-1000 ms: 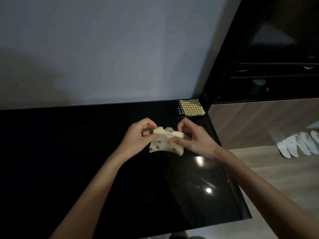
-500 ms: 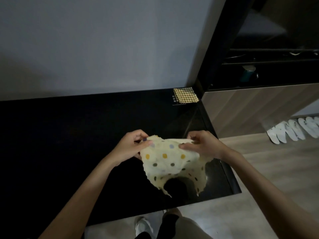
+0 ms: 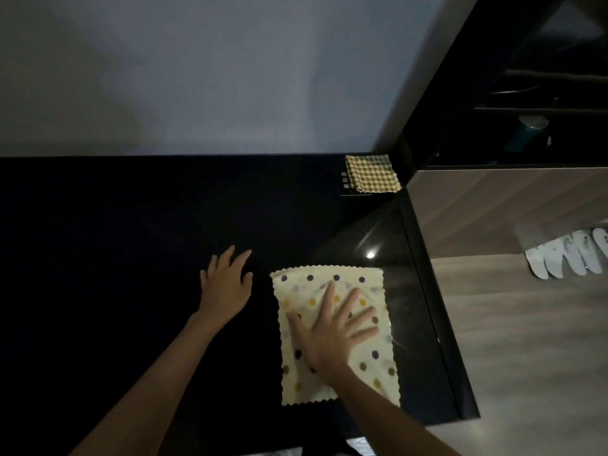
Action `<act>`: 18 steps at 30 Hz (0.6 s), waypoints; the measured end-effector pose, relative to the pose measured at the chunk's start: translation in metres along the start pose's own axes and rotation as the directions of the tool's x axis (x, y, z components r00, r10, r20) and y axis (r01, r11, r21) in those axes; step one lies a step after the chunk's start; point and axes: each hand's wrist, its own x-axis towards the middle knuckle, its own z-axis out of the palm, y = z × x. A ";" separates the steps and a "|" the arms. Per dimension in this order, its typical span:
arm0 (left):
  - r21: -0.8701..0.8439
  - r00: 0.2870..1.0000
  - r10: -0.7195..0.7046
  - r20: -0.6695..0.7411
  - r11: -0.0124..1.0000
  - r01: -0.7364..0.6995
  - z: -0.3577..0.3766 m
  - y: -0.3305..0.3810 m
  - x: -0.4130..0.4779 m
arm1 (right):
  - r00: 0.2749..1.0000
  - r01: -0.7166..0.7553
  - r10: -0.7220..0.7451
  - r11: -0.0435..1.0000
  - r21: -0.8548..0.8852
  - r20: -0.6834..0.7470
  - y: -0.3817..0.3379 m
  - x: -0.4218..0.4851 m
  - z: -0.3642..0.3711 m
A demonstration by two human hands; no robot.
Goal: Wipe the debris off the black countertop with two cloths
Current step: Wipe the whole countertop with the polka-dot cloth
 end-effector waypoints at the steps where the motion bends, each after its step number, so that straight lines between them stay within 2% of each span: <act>1: 0.016 1.000 -0.004 -0.019 1.000 0.005 0.001 0.000 0.009 | 0.998 0.014 -0.016 0.999 -0.038 -0.054 -0.004 0.008 -0.001; 5: 0.106 0.992 0.037 -0.120 0.994 -0.024 0.002 0.003 0.049 | 0.968 0.196 -0.219 0.965 -0.175 -0.121 -0.014 0.056 -0.018; 9: 0.188 0.976 0.019 -0.218 0.982 0.022 -0.001 -0.002 0.087 | 0.938 0.305 -0.326 0.938 -0.166 -0.119 -0.043 0.109 -0.038; 12: 0.228 0.968 0.018 -0.249 0.973 0.040 -0.003 -0.011 0.105 | 0.917 0.348 -0.372 0.923 -0.167 -0.142 -0.072 0.160 -0.053; 18: 0.241 0.942 0.077 -0.328 0.971 0.005 -0.005 -0.020 0.115 | 0.897 0.345 -0.384 0.918 -0.196 -0.220 -0.132 0.241 -0.074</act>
